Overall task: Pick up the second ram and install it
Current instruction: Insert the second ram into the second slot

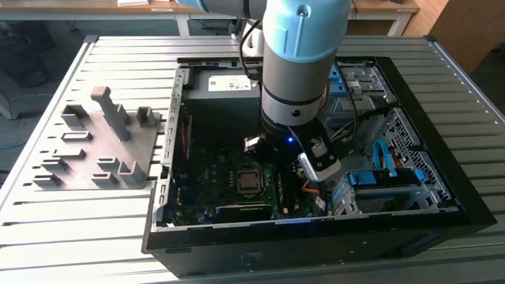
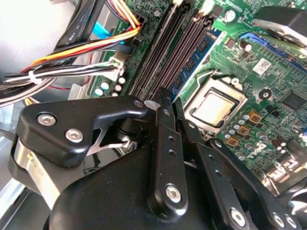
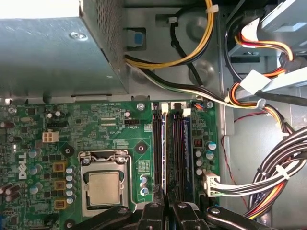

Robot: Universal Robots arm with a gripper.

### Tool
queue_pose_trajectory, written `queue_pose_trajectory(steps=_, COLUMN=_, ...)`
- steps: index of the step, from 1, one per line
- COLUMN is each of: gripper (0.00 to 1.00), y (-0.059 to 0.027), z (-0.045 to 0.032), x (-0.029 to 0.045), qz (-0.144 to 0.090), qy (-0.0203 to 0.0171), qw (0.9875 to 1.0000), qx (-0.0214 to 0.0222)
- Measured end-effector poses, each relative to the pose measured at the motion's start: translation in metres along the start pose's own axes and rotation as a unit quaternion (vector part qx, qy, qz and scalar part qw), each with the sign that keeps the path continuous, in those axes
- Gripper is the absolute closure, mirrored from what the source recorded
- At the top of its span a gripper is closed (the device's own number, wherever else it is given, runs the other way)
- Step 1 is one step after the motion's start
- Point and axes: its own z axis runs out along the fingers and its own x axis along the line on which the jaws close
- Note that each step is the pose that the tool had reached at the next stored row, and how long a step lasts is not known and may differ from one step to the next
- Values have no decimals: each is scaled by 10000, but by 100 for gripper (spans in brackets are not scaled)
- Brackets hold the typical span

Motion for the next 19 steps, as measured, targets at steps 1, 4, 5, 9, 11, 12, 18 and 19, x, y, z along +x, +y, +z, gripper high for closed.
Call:
queue_pose_trajectory(steps=1, gripper=86, y=0, z=7, x=0, qz=9, qy=-1, qw=10000, qx=4)
queue_pose_trajectory(steps=4, gripper=86, y=-2, z=26, x=1, qz=99, qy=-6, qw=10000, qx=8)
queue_pose_trajectory(steps=5, gripper=86, y=-2, z=33, x=1, qz=126, qy=-7, qw=9999, qx=11)
queue_pose_trajectory(steps=9, gripper=86, y=-4, z=64, x=3, qz=130, qy=-7, qw=9999, qx=14)
queue_pose_trajectory(steps=11, gripper=86, y=-5, z=80, x=3, qz=129, qy=-8, qw=9999, qx=20)
queue_pose_trajectory(steps=12, gripper=86, y=-5, z=88, x=3, qz=129, qy=-8, qw=9999, qx=24)
queue_pose_trajectory(steps=18, gripper=86, y=-7, z=116, x=5, qz=129, qy=-7, qw=9999, qx=38)
queue_pose_trajectory(steps=19, gripper=86, y=-7, z=120, x=5, qz=129, qy=-7, qw=9999, qx=39)
